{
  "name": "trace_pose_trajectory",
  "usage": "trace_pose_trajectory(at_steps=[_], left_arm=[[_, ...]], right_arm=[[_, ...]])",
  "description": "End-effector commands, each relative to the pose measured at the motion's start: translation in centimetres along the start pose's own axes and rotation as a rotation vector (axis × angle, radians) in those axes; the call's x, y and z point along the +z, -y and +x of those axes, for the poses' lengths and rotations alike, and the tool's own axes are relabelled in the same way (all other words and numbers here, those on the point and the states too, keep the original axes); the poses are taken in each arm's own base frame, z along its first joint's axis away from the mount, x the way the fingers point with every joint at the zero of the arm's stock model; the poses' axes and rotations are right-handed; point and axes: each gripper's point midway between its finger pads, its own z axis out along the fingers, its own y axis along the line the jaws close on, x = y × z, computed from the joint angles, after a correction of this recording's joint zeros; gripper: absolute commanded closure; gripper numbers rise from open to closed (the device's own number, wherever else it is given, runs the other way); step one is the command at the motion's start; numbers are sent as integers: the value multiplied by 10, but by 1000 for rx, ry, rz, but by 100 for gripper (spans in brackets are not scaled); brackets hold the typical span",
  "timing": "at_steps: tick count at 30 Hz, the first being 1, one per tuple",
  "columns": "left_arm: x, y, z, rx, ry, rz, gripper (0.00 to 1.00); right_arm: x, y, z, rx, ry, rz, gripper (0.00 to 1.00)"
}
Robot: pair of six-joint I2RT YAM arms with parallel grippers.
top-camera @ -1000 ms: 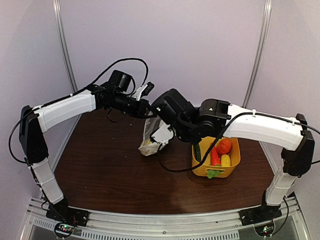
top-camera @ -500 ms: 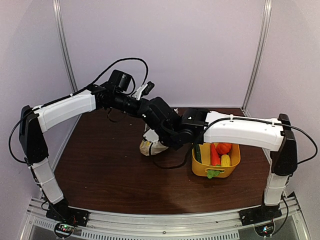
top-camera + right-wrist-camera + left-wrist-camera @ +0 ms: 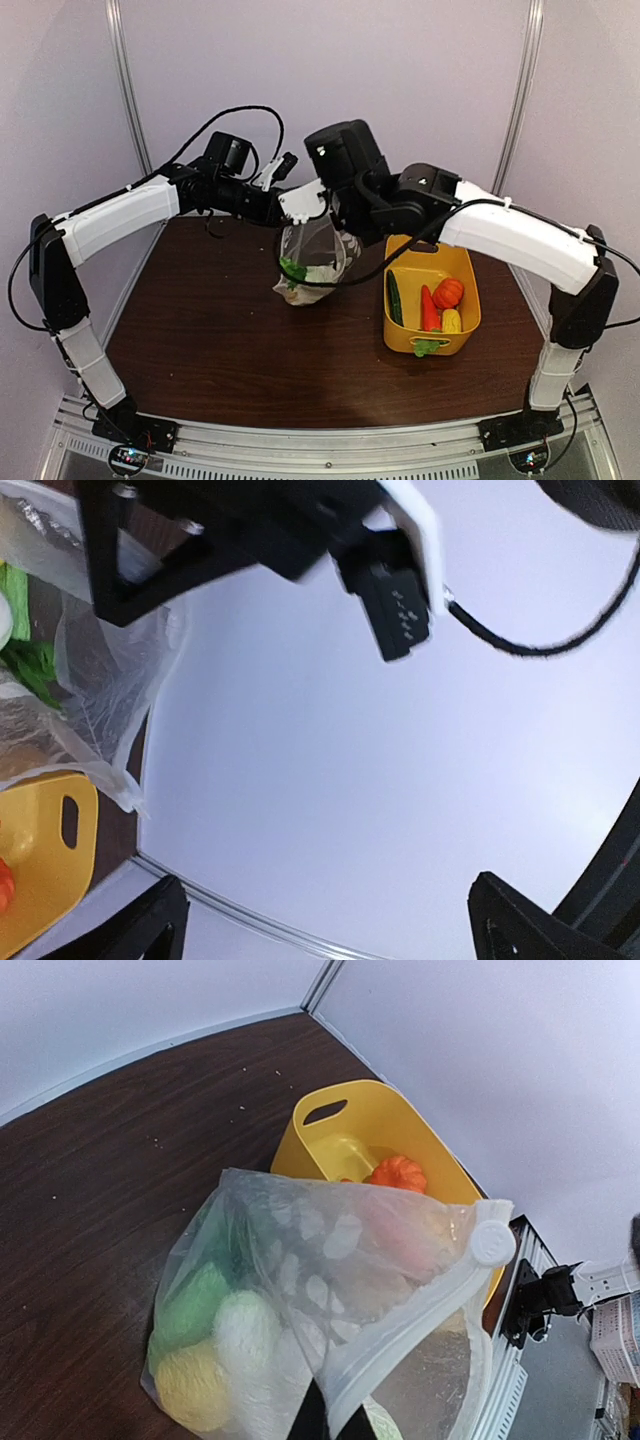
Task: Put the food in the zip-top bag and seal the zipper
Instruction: Adjust the zipper food storage bag at the center of the board.
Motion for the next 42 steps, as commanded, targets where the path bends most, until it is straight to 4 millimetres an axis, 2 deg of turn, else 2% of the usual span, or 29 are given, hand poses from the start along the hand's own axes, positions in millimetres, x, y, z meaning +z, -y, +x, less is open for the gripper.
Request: trace_pose_trajectory(at_steps=[1,2,3,5,6,7,9,10,11,12,13,14,17,18,19,20,21,22,23,24,25,26,28,29,31,32,35,39,42], left_arm=[[-54,29,-50,41,141,-16,100],[-63,35,-56,47,160,-19,100],[-67,25,-60,69,181,-80,100],[-66,-30,-55,5,160,-285,100],[-63,-14,-51,-37,106,-157,100],[-65,22,-54,-20,94,-12,100],[-71,70,-58,93,145,-42,100],[-72,71,-56,184,167,-139,100],[-69,45,-54,206,171,-271,100],[-65,2,-51,160,143,-372,100],[-72,-27,-58,84,123,-371,100],[-63,-21,-54,30,55,-262,100],[-69,96,-56,101,59,-33,100],[-78,119,-61,142,108,-50,100],[-88,121,-67,146,149,-77,100],[-95,97,-75,127,173,-148,100],[-99,60,-82,103,175,-238,100],[-95,7,-82,38,139,-330,100],[-97,-16,-80,-36,102,-344,100],[-90,5,-79,-22,69,-242,100],[-82,39,-76,51,54,-174,100],[-76,39,-73,111,68,-265,100],[-72,-28,-60,67,70,-500,100],[-62,-30,-52,18,32,-396,100],[-47,14,-50,41,7,-189,100],[-42,26,-51,96,23,-232,100],[-49,15,-65,155,79,-352,100],[-61,29,-90,212,178,-316,100],[-53,17,-84,233,186,-344,100]], right_arm=[[-10,50,92,478,100,4,0],[-8,50,108,594,133,-29,0],[-1,45,131,673,155,-69,0],[2,30,156,806,215,-173,0],[4,17,165,837,229,-233,0],[6,1,170,858,225,-292,0],[8,-31,181,905,226,-400,0],[9,-47,180,939,249,-457,0],[12,-62,181,964,247,-498,0],[14,-77,179,977,251,-540,0],[17,-89,180,994,245,-566,0],[19,-96,179,1026,252,-587,0],[28,-115,187,1132,208,-602,0],[32,-120,190,1160,186,-602,1],[35,-125,194,1183,164,-603,1],[39,-133,197,1194,145,-609,2],[42,-141,196,1195,131,-622,3],[46,-149,195,1192,120,-638,4],[49,-157,193,1185,111,-662,7],[51,-165,189,1181,102,-694,11],[51,-177,183,1179,95,-741,13],[50,-186,176,1191,100,-785,15],[50,-200,164,1235,113,-849,18],[51,-203,158,1275,120,-872,18],[50,-211,147,1343,136,-915,19],[51,-214,142,1371,145,-926,20],[61,-227,130,1440,149,-957,23],[77,-244,115,1495,130,-1025,28],[90,-257,106,1523,105,-1060,31]])
